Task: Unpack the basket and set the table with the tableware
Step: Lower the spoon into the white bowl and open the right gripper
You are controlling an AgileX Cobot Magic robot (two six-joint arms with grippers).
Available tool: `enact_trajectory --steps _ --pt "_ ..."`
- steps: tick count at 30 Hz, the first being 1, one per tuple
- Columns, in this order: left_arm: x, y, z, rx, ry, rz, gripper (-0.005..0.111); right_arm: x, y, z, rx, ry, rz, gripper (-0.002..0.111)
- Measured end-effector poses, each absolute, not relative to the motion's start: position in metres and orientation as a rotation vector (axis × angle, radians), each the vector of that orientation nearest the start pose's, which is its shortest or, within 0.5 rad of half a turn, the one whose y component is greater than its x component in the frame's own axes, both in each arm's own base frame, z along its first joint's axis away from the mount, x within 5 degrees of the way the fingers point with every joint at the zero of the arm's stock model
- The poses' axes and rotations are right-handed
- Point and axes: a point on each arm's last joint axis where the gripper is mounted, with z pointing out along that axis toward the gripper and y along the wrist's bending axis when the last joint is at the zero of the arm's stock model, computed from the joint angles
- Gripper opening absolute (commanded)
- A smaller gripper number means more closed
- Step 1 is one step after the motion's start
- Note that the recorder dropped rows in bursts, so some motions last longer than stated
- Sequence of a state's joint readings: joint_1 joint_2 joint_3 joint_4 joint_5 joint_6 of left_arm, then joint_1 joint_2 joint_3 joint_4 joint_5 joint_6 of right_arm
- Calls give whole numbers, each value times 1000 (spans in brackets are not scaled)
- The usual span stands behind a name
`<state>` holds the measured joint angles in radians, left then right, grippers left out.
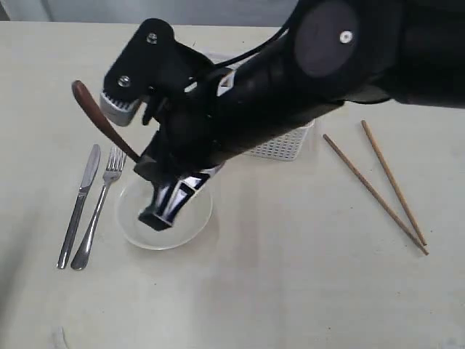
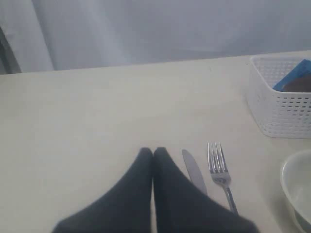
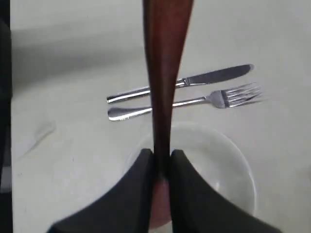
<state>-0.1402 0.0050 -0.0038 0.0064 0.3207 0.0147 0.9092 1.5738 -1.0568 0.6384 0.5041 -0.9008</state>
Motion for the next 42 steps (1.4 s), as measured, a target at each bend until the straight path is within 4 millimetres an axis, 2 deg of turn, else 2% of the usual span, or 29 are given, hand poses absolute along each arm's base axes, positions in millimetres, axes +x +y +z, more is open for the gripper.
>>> enact_trajectory --steps 2,5,10,13,23,30,38,40,42 --pt "54 -7 185 144 1801 -83 0 190 293 251 -1464 1977 706 -1" --pt "54 -7 185 144 1801 -83 0 188 300 246 -1385 1987 855 -1" --pt "54 -7 185 144 1801 -83 0 203 272 223 -1087 2014 1119 -1" --pt "54 -7 185 144 1801 -83 0 205 257 206 -1074 2025 1113 -1" --pt "54 -7 185 144 1801 -83 0 210 258 168 -1128 2111 1037 -1" --pt "54 -7 185 144 1801 -83 0 220 267 160 -1138 2116 1026 -1" --pt "54 -7 185 144 1801 -83 0 224 268 155 -1129 2136 990 0" --pt "54 -7 185 144 1801 -83 0 225 267 155 -1123 2140 972 4" --pt "54 -7 185 144 1801 -83 0 225 267 154 -1121 2142 964 17"
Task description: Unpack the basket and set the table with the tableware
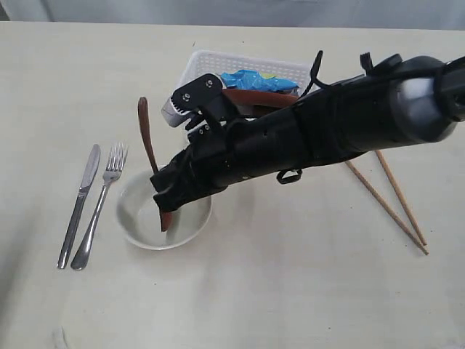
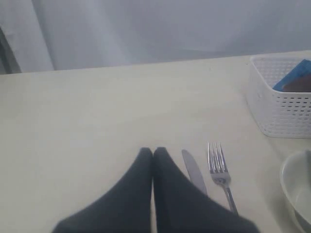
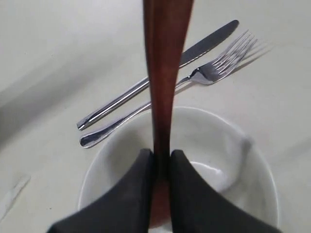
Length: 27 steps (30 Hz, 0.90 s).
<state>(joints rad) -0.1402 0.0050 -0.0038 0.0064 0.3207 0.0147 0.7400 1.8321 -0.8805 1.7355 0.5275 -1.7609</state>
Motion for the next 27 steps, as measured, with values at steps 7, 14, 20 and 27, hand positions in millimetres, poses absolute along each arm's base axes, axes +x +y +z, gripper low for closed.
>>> enact_trajectory --steps 7,14,20,27 --pt "54 -7 185 144 1801 -83 0 226 267 154 -1124 2141 958 45" --pt "54 -7 185 144 1801 -83 0 229 264 159 -1099 2144 884 45" --pt "54 -7 185 144 1801 -83 0 231 254 196 -994 2085 797 45" --pt "54 -7 185 144 1801 -83 0 240 218 252 -699 2026 466 45"
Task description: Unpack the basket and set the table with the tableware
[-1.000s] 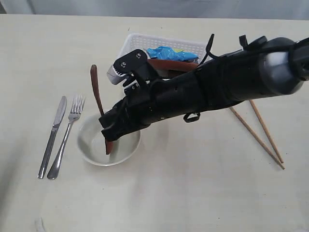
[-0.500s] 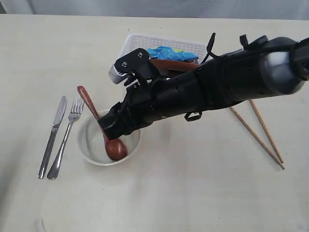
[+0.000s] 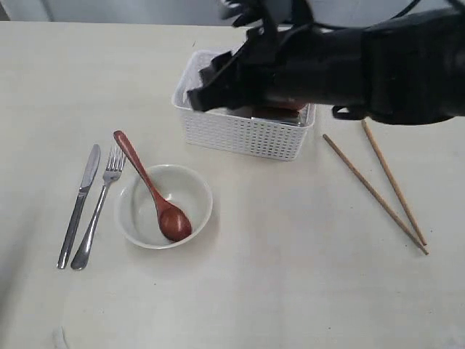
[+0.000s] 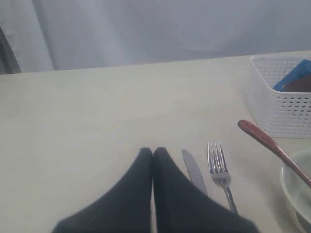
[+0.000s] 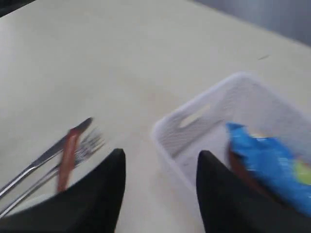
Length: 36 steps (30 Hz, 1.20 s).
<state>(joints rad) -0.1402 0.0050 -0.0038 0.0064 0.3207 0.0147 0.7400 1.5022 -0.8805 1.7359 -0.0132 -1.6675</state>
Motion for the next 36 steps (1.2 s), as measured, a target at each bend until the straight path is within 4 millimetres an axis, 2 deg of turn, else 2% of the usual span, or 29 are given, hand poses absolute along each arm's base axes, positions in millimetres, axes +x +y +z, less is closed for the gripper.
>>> enact_trajectory --steps 3,6,9,11,13,15,17,21,24,26,31,36 --pt "54 -7 185 144 1801 -83 0 245 195 270 -538 2008 252 43" --pt "54 -7 185 144 1801 -83 0 249 170 279 -368 2003 6 39" --pt "54 -7 185 144 1801 -83 0 250 153 280 -270 2004 -184 36" --pt "54 -7 185 144 1801 -83 0 250 146 276 -247 2015 -243 37" --pt "54 -7 185 144 1801 -83 0 250 141 268 -239 2041 -229 37" --pt "54 -7 185 144 1801 -83 0 253 137 259 -217 2075 -135 37" --pt "54 -7 185 144 1801 -83 0 259 127 249 -150 2124 8 37" --pt "54 -7 185 144 1801 -83 0 274 103 231 28 2209 437 37" --pt "54 -7 185 144 1801 -83 0 283 83 221 79 2249 599 37" --pt "54 -7 185 144 1801 -83 0 286 67 213 88 2297 574 37" --pt "54 -7 185 144 1802 -83 0 285 25 190 88 2482 368 37" --pt "54 -7 185 144 1802 -83 0 287 8 175 50 2714 222 38"
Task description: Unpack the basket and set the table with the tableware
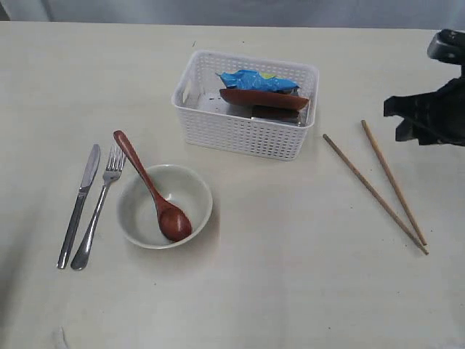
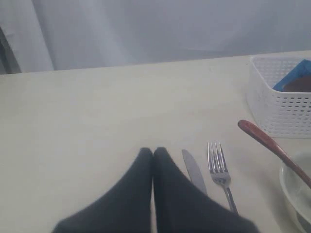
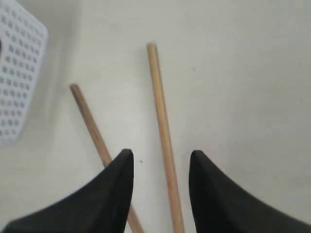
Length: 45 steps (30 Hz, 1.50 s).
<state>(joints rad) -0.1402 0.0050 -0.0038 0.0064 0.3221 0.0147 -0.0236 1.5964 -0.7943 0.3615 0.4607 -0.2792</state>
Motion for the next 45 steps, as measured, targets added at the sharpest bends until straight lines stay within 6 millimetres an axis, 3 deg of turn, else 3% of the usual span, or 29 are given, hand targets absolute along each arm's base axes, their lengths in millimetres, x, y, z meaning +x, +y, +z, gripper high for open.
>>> enact_trajectory --steps 7,13,23,30,33,37,45 --pt "54 -7 185 144 1802 -83 0 298 20 152 -139 2951 148 40" --pt "54 -7 185 144 1802 -83 0 300 44 136 -327 2964 96 40" --pt "54 -7 185 144 1802 -83 0 309 42 138 -321 2924 -27 40" --pt "54 -7 185 144 1802 -83 0 310 42 120 -334 2974 -42 39" --pt "54 -7 185 144 1802 -83 0 310 41 117 -345 2978 -49 29" --pt "54 -7 185 144 1802 -83 0 312 40 116 -386 2962 -79 2" --pt "54 -7 185 144 1802 -83 0 311 37 117 -449 2988 -132 0"
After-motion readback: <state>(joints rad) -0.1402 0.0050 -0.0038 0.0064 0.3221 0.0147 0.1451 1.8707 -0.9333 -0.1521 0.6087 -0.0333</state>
